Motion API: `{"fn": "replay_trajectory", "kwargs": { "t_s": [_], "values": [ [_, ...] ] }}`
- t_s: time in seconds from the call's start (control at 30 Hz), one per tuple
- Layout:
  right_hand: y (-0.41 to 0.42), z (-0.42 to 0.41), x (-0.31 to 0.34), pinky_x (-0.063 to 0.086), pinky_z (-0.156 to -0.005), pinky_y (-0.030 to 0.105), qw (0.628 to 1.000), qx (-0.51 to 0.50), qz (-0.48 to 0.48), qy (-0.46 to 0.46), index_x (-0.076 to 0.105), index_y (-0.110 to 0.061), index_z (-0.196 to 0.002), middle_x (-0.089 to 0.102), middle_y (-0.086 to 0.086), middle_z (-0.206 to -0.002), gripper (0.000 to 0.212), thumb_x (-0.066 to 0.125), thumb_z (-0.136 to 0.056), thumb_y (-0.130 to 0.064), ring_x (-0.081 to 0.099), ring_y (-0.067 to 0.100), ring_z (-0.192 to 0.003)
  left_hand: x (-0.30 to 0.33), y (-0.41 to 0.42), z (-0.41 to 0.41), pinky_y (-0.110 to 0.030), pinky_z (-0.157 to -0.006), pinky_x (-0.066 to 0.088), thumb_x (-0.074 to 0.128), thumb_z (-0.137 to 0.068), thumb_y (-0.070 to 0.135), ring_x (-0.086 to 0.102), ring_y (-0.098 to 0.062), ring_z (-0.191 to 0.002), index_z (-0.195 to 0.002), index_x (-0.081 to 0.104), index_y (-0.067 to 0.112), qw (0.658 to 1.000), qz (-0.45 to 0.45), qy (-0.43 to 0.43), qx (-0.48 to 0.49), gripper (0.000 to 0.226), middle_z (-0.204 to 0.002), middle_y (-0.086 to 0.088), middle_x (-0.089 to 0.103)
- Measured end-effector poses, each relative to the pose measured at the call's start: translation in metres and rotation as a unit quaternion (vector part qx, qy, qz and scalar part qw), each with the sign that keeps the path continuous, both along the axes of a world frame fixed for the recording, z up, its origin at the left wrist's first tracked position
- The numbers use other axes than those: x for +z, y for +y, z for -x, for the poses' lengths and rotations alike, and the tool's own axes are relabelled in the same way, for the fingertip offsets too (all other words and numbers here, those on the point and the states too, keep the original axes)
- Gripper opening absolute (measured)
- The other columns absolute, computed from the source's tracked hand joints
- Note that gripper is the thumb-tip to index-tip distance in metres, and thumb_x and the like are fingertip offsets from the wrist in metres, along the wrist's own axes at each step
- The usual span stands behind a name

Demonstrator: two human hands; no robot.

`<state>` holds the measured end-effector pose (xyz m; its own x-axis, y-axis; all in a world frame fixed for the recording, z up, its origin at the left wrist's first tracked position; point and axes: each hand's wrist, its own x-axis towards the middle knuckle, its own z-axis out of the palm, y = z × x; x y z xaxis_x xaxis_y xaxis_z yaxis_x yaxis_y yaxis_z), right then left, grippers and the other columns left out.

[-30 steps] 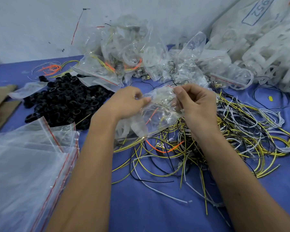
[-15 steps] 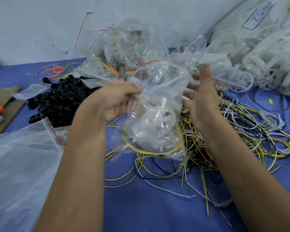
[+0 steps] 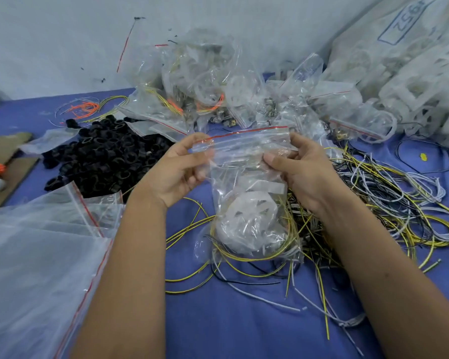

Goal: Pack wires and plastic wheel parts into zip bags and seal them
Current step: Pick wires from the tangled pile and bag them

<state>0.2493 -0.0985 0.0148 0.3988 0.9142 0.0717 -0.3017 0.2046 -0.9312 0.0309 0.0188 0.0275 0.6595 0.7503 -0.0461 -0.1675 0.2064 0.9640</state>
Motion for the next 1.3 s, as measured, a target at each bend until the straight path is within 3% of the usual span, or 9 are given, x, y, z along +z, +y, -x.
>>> {"fn": "replay_trajectory", "kwargs": {
  "t_s": [0.13, 0.3, 0.4, 0.63, 0.7, 0.8, 0.93, 1.07, 1.3],
  "values": [
    [-0.007, -0.001, 0.008, 0.06, -0.059, 0.028, 0.997, 0.069, 0.033, 0.009, 0.039, 0.006, -0.145, 0.076, 0.017, -0.1, 0.066, 0.067, -0.085, 0.01, 0.074, 0.018, -0.073, 0.002, 0.002, 0.021, -0.008, -0.03, 0.027, 0.101, -0.049, 0.021, 0.035, 0.002, -0.036, -0.103, 0.078, 0.023, 0.994, 0.032, -0.042, -0.096, 0.059, -0.072, -0.001, 0.059],
    [-0.004, 0.004, 0.008, 0.06, -0.056, 0.037, 0.999, 0.0, 0.037, -0.028, 0.071, -0.005, -0.093, 0.073, 0.022, -0.096, 0.019, 0.066, -0.095, -0.023, 0.067, 0.026, -0.066, 0.001, 0.004, 0.01, -0.01, -0.033, 0.022, 0.084, -0.075, 0.027, 0.041, -0.002, -0.041, -0.104, 0.063, 0.009, 0.999, 0.001, 0.025, -0.021, 0.04, -0.07, -0.001, 0.06],
    [-0.003, 0.005, 0.006, 0.06, -0.062, 0.04, 0.995, -0.07, 0.049, -0.042, 0.073, -0.007, -0.089, 0.072, 0.008, -0.081, 0.016, 0.064, -0.098, -0.017, 0.065, 0.02, -0.068, -0.001, 0.007, 0.006, -0.011, -0.036, 0.027, 0.069, -0.083, 0.025, 0.046, -0.005, -0.045, -0.082, 0.062, 0.014, 0.998, 0.001, 0.04, 0.052, 0.013, -0.065, 0.002, 0.062],
    [-0.003, 0.005, 0.008, 0.057, -0.058, 0.03, 0.988, -0.143, 0.038, -0.032, 0.073, -0.012, -0.083, 0.071, 0.002, -0.075, 0.007, 0.074, -0.09, -0.011, 0.065, 0.011, -0.065, -0.01, 0.014, 0.009, -0.015, -0.043, 0.035, 0.069, -0.09, 0.002, 0.047, -0.007, -0.05, -0.077, 0.056, 0.016, 0.992, -0.087, 0.043, 0.08, 0.023, -0.064, 0.0, 0.064],
    [-0.003, 0.004, 0.006, 0.057, -0.058, 0.03, 0.982, -0.172, 0.028, -0.069, 0.074, -0.016, -0.081, 0.072, 0.002, -0.074, 0.009, 0.078, -0.086, -0.01, 0.064, 0.012, -0.064, -0.012, 0.013, 0.003, -0.021, -0.051, 0.042, 0.07, -0.089, -0.004, 0.052, -0.009, -0.059, -0.081, 0.059, 0.019, 0.973, -0.162, 0.085, 0.139, 0.027, -0.072, 0.002, 0.064],
    [-0.001, 0.005, 0.001, 0.055, -0.054, 0.029, 0.954, -0.203, 0.007, -0.219, 0.074, -0.02, -0.08, 0.074, 0.001, -0.075, 0.01, 0.081, -0.085, -0.015, 0.064, 0.013, -0.062, -0.005, 0.009, -0.013, -0.033, -0.075, 0.05, 0.07, -0.079, 0.002, 0.058, -0.011, -0.085, -0.096, 0.064, 0.022, 0.887, -0.361, 0.12, 0.261, 0.026, -0.094, 0.008, 0.065],
    [0.0, 0.015, -0.001, 0.054, -0.055, 0.033, 0.931, -0.16, -0.048, -0.325, 0.072, -0.024, -0.079, 0.071, -0.002, -0.069, 0.013, 0.078, -0.087, -0.016, 0.066, 0.019, -0.056, 0.014, -0.007, -0.041, -0.03, -0.083, 0.05, 0.083, -0.079, 0.023, 0.06, -0.002, -0.1, -0.096, 0.075, 0.021, 0.847, -0.489, 0.149, 0.146, 0.019, -0.097, 0.013, 0.069],
    [-0.003, 0.016, 0.0, 0.058, -0.056, 0.044, 0.937, -0.13, -0.07, -0.317, 0.073, -0.018, -0.089, 0.074, 0.003, -0.074, 0.005, 0.075, -0.09, -0.014, 0.069, 0.027, -0.059, 0.019, -0.019, -0.056, -0.03, -0.08, 0.053, 0.085, -0.083, 0.017, 0.062, -0.003, -0.081, -0.089, 0.077, 0.013, 0.867, -0.466, 0.17, 0.046, 0.01, -0.081, 0.007, 0.07],
    [-0.004, 0.014, 0.005, 0.057, -0.066, 0.036, 0.923, -0.128, -0.069, -0.356, 0.074, -0.023, -0.087, 0.074, -0.005, -0.077, 0.011, 0.073, -0.092, -0.013, 0.07, 0.017, -0.073, 0.02, -0.017, -0.054, -0.047, -0.075, 0.058, 0.083, -0.085, 0.011, 0.061, -0.012, -0.067, -0.086, 0.077, 0.007, 0.88, -0.429, 0.193, 0.059, 0.008, -0.076, -0.008, 0.071]
  ]
}}
